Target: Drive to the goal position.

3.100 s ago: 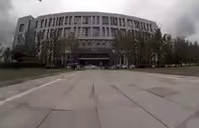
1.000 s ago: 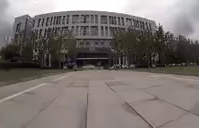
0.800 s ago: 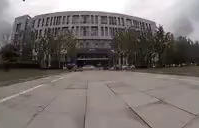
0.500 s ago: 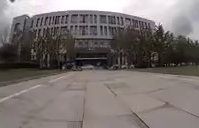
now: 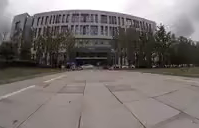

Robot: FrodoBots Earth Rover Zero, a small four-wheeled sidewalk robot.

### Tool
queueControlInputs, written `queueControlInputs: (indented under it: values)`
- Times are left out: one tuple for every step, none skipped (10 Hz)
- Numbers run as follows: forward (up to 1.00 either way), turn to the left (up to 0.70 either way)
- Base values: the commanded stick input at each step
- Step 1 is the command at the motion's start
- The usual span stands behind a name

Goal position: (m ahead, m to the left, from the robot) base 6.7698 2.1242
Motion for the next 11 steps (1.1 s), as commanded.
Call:
queueControlInputs:
  values:
    - [0.70, 0.00]
    - [0.70, 0.00]
    - [0.70, 0.00]
    - [0.70, 0.00]
    - [0.70, 0.00]
    - [0.70, 0.00]
    - [0.70, 0.00]
    - [0.70, 0.00]
    - [0.70, 0.00]
    - [0.70, 0.00]
    - [0.70, 0.00]
